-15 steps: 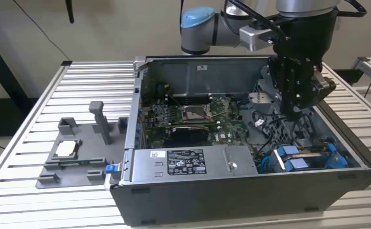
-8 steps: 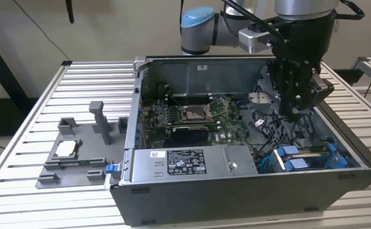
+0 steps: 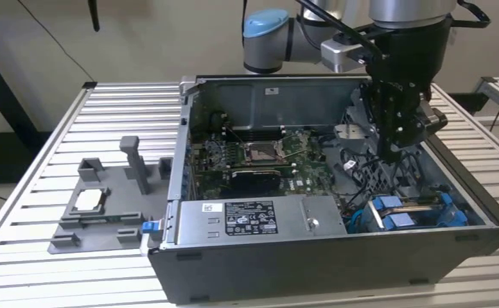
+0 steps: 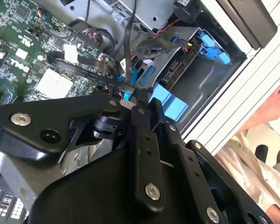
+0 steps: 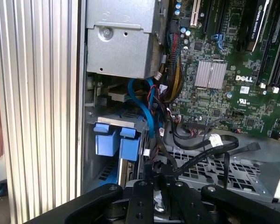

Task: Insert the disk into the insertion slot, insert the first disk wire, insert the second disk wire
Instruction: 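Insert the second disk wire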

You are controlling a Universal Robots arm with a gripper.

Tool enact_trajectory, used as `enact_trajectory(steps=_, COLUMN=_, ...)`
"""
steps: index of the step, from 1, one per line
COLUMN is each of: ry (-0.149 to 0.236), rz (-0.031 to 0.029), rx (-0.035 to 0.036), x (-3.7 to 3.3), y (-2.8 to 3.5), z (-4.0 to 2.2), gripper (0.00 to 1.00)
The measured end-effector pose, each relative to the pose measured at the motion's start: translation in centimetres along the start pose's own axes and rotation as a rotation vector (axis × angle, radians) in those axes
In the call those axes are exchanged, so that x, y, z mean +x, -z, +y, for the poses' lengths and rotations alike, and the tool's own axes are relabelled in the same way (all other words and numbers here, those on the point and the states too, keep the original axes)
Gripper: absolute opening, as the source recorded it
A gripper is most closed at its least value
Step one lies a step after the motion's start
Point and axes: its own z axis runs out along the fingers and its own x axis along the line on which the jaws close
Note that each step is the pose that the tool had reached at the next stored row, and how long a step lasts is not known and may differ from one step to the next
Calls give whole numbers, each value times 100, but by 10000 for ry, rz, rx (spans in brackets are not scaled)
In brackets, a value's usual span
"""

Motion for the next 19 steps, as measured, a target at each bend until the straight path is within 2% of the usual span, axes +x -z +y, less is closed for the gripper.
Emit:
enact_trajectory(steps=5, ry=0, rz=-15, rx=-4, x=48, y=-14, z=-1, gripper=16)
enact_trajectory(steps=10, ry=-15, rz=-98, rx=-1, x=148, y=-49, z=-8, gripper=16)
enact_trajectory(steps=17, ry=-46, rz=-255, rx=12, x=288, y=-109, z=-31, gripper=16)
enact_trajectory(steps=18, ry=-55, rz=-299, rx=16, x=305, y=-121, z=-35, gripper=16)
enact_trajectory(steps=19, ry=-69, rz=-369, rx=23, x=319, y=-133, z=-40, gripper=16)
